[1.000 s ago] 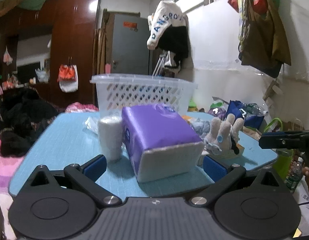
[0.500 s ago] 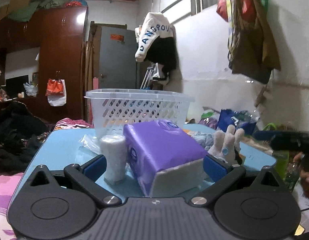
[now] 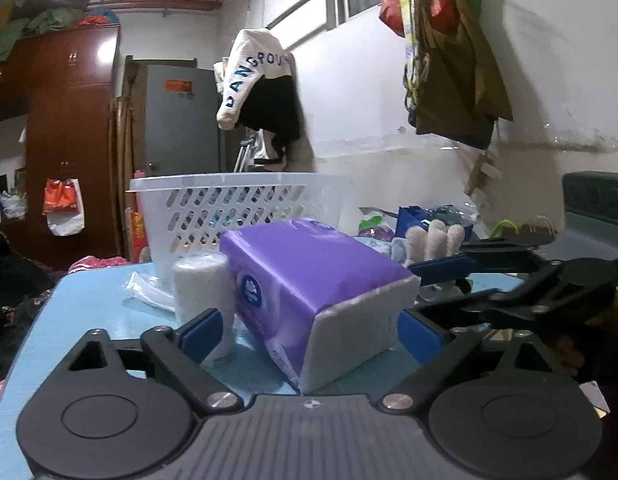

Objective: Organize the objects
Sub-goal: 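Close both grippers on opposite sides of the purple tissue pack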

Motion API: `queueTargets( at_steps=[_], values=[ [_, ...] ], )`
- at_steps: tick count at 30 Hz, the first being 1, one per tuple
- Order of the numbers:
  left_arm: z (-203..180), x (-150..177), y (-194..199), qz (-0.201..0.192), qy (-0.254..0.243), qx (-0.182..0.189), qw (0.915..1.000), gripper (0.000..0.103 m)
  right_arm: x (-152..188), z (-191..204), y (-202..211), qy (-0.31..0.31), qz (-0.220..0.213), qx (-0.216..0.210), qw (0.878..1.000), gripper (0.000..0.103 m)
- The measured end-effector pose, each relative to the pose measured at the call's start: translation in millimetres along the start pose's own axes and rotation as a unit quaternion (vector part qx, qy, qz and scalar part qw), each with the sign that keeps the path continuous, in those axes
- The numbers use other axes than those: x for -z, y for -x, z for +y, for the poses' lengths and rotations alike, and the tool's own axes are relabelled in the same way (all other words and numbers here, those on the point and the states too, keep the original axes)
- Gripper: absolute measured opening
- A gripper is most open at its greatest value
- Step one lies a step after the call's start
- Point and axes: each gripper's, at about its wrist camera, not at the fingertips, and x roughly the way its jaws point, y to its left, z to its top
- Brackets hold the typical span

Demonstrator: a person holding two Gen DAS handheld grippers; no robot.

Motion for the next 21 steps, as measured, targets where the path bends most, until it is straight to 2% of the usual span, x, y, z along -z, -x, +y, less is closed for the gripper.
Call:
queueTargets(
  at_steps=[2,4,5,9,14,21],
  values=[
    [1.3,1.4,-2.5,-0.001,-0.003,0.003,1.0,0.088,2.1,-2.4,-1.4,0.001,0.001,-0.003,1.0,0.057],
    [2.2,2.6,-5.0,0.0,-0.006,-0.001,1.0,0.076,2.8,-2.8,0.1,0.007,-0.002,-0.004,1.0,0.056],
    [3.4,2.5,-6.7,0.001,-0.006,0.0,1.0,0.075,2.0,-1.8,0.2,0.011,-0.003,-0.003,1.0,0.056],
    [5.6,4.4,-12.1,0.004,0.004,0.032,0.9995,0.06,0.9,-2.1,-1.4,0.02,0.0,-0.002,1.0,0.056],
    [-0.3,5.0,-11.7,-0.002,0.0,0.017,0.9998,0.058,3.3,2.9,-0.7,0.041,-0.006,0.007,0.999,0.051],
    [-9.0,-2.2,2.3,-0.036,-0.01,0.001,0.9993,0.057,-4.7,5.3,11.9,0.036,-0.03,0.001,0.999,0.049]
  ],
)
